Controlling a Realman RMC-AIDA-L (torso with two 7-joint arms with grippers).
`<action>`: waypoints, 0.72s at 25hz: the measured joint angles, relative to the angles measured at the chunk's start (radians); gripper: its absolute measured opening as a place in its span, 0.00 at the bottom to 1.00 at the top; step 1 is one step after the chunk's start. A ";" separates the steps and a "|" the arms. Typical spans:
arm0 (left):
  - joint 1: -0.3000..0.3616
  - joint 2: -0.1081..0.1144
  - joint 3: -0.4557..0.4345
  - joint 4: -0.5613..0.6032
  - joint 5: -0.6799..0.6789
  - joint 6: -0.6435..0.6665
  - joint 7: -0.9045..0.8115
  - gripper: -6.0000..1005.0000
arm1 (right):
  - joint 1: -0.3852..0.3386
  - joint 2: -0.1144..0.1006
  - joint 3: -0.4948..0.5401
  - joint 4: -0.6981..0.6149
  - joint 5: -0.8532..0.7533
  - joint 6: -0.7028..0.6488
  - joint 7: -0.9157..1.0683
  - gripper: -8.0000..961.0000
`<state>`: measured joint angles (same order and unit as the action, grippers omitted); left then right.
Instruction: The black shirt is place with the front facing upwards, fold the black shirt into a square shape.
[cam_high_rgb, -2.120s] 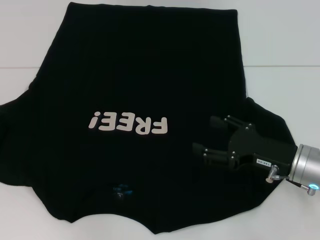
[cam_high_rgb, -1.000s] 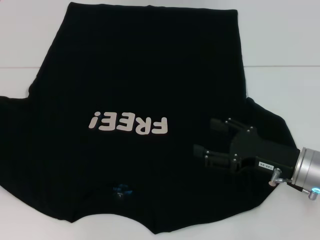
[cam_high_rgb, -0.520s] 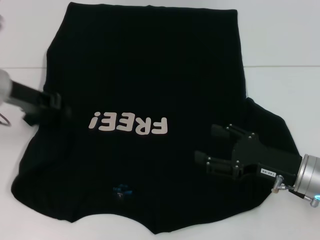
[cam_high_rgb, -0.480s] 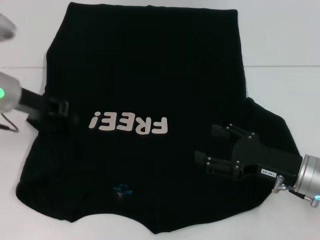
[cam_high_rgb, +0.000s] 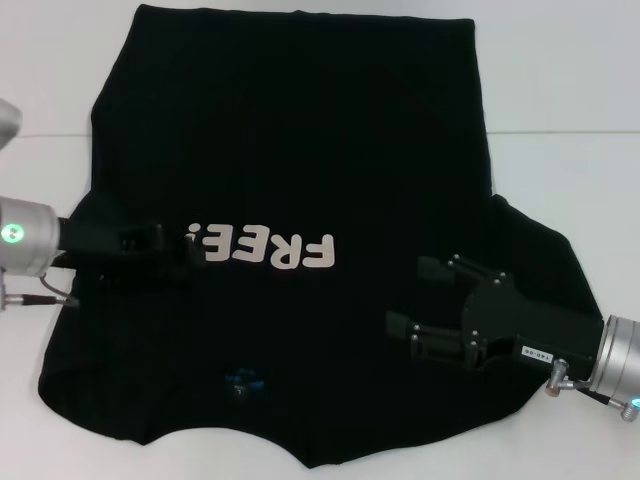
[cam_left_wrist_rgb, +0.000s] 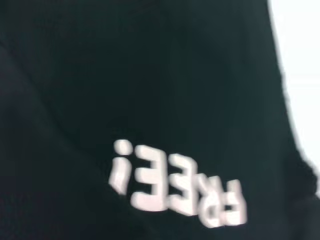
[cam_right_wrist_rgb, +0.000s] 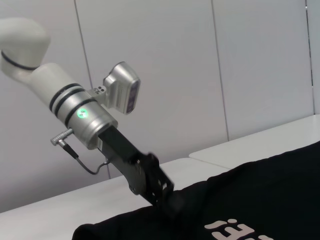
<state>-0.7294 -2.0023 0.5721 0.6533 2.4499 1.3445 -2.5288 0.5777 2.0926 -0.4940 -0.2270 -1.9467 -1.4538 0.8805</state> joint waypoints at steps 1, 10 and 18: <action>0.016 0.010 -0.027 -0.015 -0.036 0.020 0.010 0.14 | -0.001 0.000 0.000 0.000 0.000 -0.001 0.000 0.98; 0.146 0.058 -0.105 -0.054 -0.115 -0.003 -0.063 0.60 | -0.007 0.000 0.000 -0.008 0.000 -0.003 0.000 0.98; 0.138 0.058 -0.120 -0.127 -0.116 -0.120 -0.070 0.71 | -0.007 0.000 0.000 -0.008 0.000 -0.004 -0.001 0.98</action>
<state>-0.5912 -1.9441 0.4523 0.5264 2.3339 1.2247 -2.5985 0.5710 2.0923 -0.4939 -0.2348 -1.9466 -1.4574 0.8793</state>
